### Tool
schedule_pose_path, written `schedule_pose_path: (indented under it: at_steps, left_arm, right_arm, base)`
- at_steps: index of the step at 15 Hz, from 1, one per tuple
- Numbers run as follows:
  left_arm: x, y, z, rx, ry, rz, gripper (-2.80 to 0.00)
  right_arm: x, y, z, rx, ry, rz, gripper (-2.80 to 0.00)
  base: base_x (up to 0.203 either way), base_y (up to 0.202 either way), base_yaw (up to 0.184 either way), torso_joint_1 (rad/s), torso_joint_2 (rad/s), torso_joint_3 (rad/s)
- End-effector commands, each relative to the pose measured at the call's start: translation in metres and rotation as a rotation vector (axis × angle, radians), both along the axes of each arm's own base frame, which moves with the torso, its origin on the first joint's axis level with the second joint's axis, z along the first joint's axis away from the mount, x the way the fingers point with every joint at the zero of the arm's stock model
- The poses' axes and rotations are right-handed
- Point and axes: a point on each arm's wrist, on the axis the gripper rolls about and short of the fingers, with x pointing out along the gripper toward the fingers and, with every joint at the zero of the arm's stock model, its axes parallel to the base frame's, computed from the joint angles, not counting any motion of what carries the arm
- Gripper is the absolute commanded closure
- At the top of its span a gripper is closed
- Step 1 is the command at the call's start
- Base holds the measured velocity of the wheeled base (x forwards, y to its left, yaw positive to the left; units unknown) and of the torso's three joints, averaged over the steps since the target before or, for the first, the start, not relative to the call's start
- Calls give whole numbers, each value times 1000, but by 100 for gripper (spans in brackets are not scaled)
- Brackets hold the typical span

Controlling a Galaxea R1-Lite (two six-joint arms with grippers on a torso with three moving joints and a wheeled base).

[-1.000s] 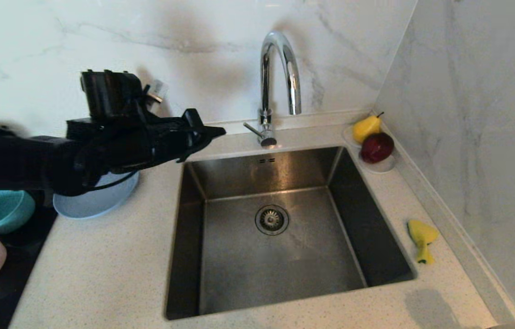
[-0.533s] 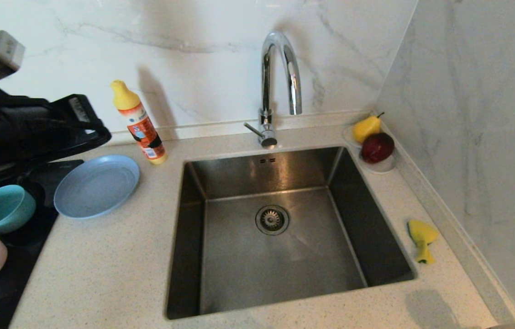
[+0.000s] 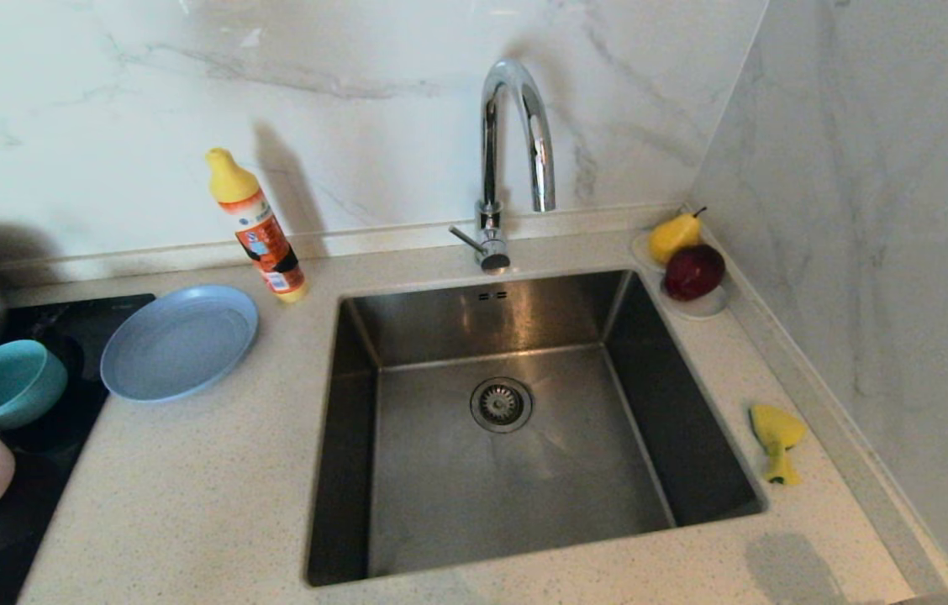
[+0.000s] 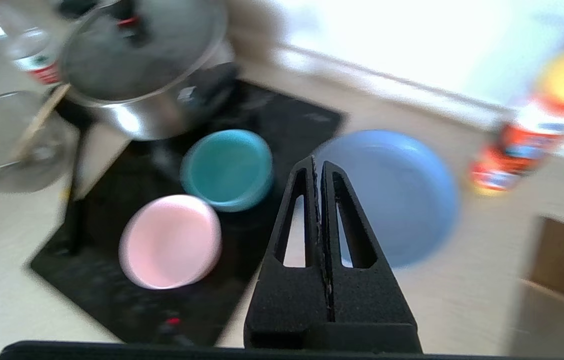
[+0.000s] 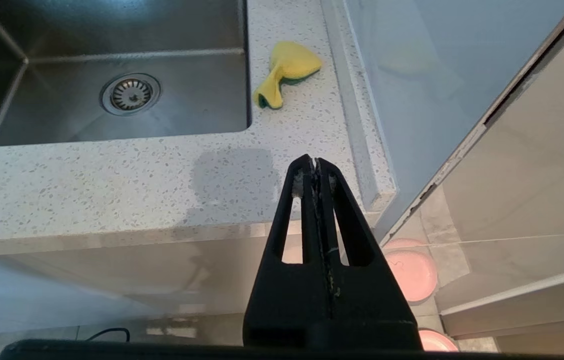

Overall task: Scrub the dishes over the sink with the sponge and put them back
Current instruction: Place the bowl on the plate

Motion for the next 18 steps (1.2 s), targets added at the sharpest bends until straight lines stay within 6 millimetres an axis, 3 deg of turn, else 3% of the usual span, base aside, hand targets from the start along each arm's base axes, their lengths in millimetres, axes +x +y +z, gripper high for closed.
schedule_pose_path:
  at_steps: [1,3,5,8,11,18]
  left_arm:
    - [19,19,-7,-11,81,59,0]
    - [34,40,-19,-55,201,55,0]
    - [46,73,-32,-167,341,30,0]
    - [51,119,-39,-371,433,-5,0]
    - [59,153,-59,-531,454,5,0]
    - [62,172,-81,-659,499,-6,0]
  right_arm:
    - [0,0,0,0,-1,0,0]
    - [0,0,0,0,-1,0,0]
    - [0,0,0,0,-1,0,0]
    - [0,0,0,0,-1,0,0]
    - [0,0,0,0,-1,0,0]
    - [0,0,0,0,-1,0,0]
  base:
    - [0,0,0,0,0,0]
    - [0,0,0,0,0,0]
    - [0,0,0,0,0,0]
    - [0,0,0,0,0,0]
    - [0,0,0,0,0,0]
    - [0,0,0,0,0,0]
